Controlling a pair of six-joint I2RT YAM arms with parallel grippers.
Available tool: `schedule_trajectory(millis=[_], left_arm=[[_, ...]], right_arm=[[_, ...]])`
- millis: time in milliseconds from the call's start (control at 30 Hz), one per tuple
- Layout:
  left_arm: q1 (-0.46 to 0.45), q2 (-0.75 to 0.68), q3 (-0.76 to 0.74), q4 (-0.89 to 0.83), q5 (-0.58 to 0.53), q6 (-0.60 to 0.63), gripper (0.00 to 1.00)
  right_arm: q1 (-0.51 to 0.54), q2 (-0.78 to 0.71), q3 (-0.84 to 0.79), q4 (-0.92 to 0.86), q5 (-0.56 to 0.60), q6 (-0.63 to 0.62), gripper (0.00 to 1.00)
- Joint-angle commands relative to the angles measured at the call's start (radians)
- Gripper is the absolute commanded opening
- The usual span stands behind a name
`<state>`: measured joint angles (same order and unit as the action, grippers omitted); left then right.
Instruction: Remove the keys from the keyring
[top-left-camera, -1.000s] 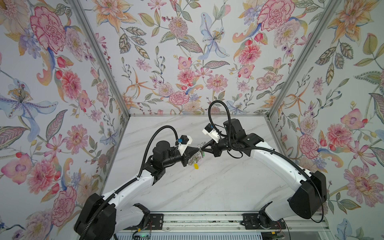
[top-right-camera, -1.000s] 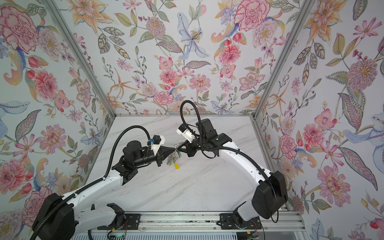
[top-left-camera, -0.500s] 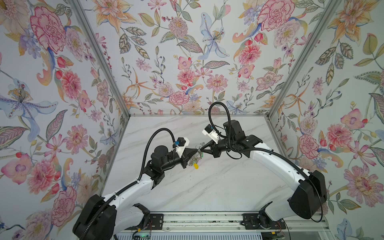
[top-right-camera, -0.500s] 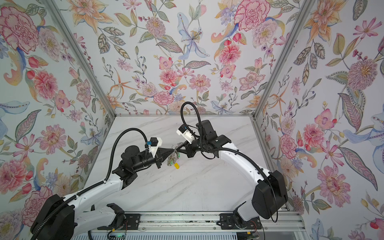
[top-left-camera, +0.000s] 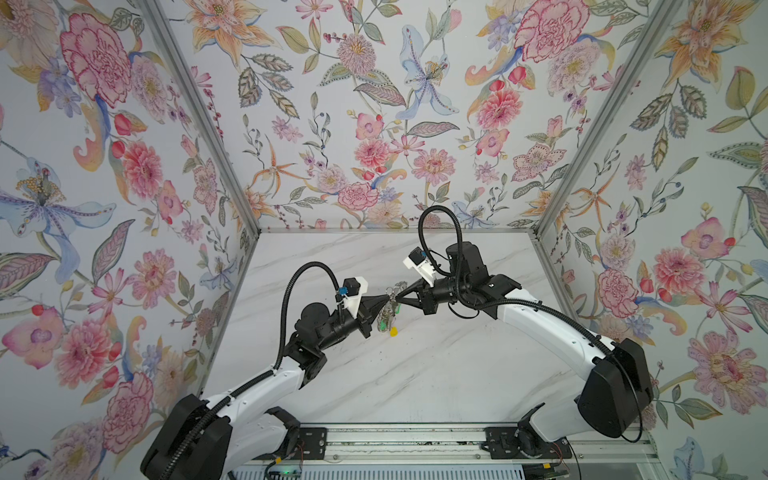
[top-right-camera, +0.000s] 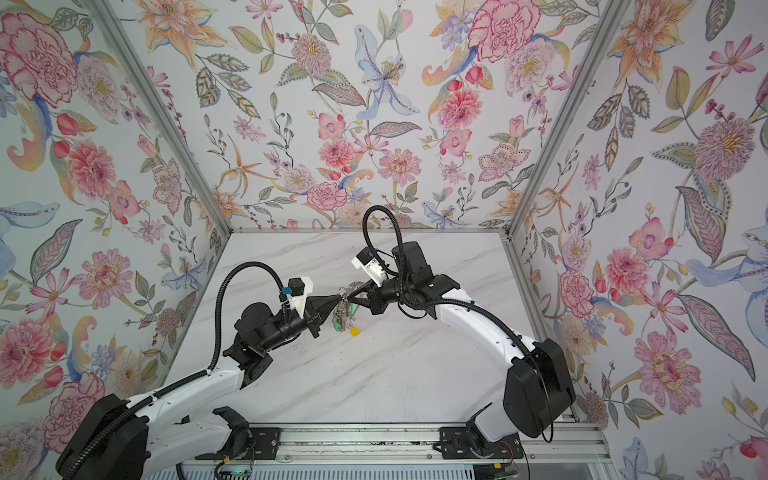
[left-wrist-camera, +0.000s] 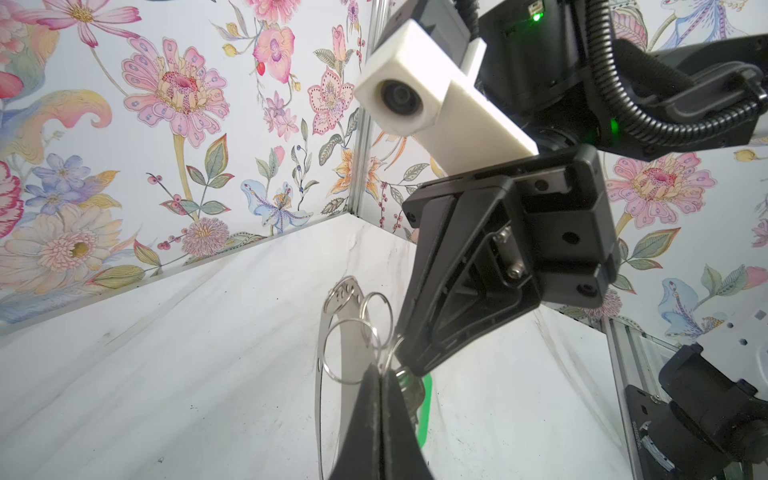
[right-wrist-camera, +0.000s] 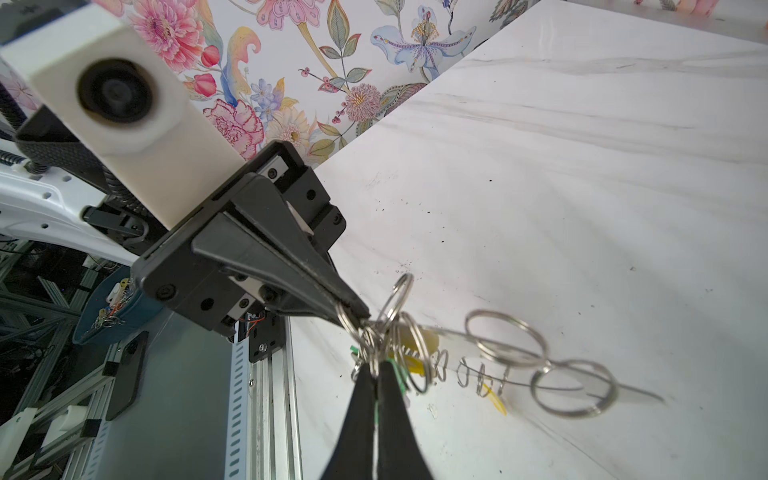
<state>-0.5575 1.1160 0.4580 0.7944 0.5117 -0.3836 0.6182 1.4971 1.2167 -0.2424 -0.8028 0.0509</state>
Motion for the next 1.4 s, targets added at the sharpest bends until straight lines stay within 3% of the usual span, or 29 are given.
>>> schedule_trajectory(millis=[0,300,500,767,1367], left_arm=[[-0.005,-0.034,0.013,0.238,-0.103,-0.025,0.00],[-0.009,0.001,0.024,0.303,-0.129,-0.021,0.00],[-0.011,0.036,0.027,0.353,-0.123,-0.039,0.00],[-0.029,0.048,0.039,0.363,-0.125,-0.050,0.00],[-0.074,0.094,0.054,0.414,-0.123,-0.092,0.00]], right_arm=[[0.016,0.047,-0.033,-0.014,-0.067,0.061,0.00],[0.021,0.102,-0.067,0.098,-0.167,0.229,0.00],[0.024,0.125,-0.081,0.146,-0.188,0.277,0.00],[0.024,0.167,-0.046,0.087,-0.142,0.236,0.00],[0.020,0.318,0.157,0.086,-0.205,0.212,0.00]])
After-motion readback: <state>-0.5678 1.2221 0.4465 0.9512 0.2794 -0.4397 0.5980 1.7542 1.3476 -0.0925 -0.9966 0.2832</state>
